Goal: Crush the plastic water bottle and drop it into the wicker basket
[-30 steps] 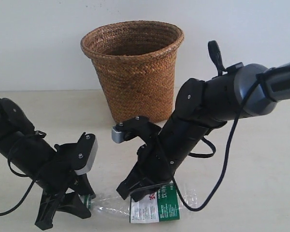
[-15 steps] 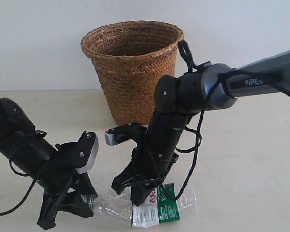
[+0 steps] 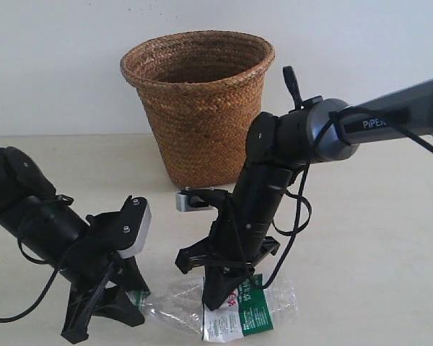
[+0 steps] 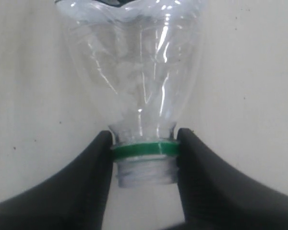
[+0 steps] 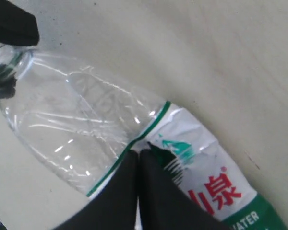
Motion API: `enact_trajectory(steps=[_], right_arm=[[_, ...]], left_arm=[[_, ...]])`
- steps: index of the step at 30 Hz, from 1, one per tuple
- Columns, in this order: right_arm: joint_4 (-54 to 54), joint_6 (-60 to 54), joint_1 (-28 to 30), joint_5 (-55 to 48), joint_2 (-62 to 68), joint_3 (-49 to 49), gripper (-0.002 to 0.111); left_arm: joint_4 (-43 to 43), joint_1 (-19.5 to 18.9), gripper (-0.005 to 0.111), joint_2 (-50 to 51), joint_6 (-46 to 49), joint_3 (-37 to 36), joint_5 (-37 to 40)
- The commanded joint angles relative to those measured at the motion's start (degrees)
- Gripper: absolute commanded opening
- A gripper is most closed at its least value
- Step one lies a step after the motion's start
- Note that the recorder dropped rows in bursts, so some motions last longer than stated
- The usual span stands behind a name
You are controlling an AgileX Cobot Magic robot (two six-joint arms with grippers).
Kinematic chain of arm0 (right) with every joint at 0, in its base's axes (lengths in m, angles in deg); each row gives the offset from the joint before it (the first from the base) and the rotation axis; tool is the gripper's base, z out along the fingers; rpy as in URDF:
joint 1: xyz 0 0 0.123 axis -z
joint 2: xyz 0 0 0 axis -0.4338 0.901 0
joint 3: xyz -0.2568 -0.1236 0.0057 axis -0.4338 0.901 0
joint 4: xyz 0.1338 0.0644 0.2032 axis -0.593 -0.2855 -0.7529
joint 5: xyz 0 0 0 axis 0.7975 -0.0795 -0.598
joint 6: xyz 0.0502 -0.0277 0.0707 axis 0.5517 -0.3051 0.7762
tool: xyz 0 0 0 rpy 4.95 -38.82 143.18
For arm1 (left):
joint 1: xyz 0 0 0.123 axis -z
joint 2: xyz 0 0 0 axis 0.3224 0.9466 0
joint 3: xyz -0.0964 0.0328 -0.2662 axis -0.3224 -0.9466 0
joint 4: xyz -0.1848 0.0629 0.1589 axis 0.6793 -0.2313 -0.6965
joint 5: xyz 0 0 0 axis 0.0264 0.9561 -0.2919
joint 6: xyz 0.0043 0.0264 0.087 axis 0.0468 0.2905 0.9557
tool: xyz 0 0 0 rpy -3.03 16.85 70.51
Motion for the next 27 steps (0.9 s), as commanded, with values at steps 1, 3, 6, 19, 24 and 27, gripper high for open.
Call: enact_trajectory(steps=[1,3,6,19,24,27], right_arm=[[12.07,0.46,1.42,0.24,1.82,1.86,0.0],[9.94,-0.14,1.42,-0.52,0.24,1.86,0.0],[7.84,-1.25,1.42,-1.22,-3.22,1.86,0.0],[7.26,-2.8,-0.3,-3.13,-17.71,4.48,0.0],[8.96,-2.94,-0.41,-0.58,-16.48,6.31,0.0],[9.0,-2.94,-0.41,-0.16,-14.6,7.47,0.0]], left_arm=[[-1.66,-0.3,0.004,-0.25,-0.22,0.08,0.52],[-1.66,-0.3,0.004,-0.25,-0.22,0.08,0.52],[-1.66,-0.3,0.004,-0.25,-0.22,0.08,0.52],[-1.66,-0.3,0.004,-0.25,-0.22,0.08,0.52],[-1.66,-0.3,0.004,-0.25,-0.22,0.08,0.52],[-1.66,-0.3,0.004,-0.25,-0.22,0.08,0.52]])
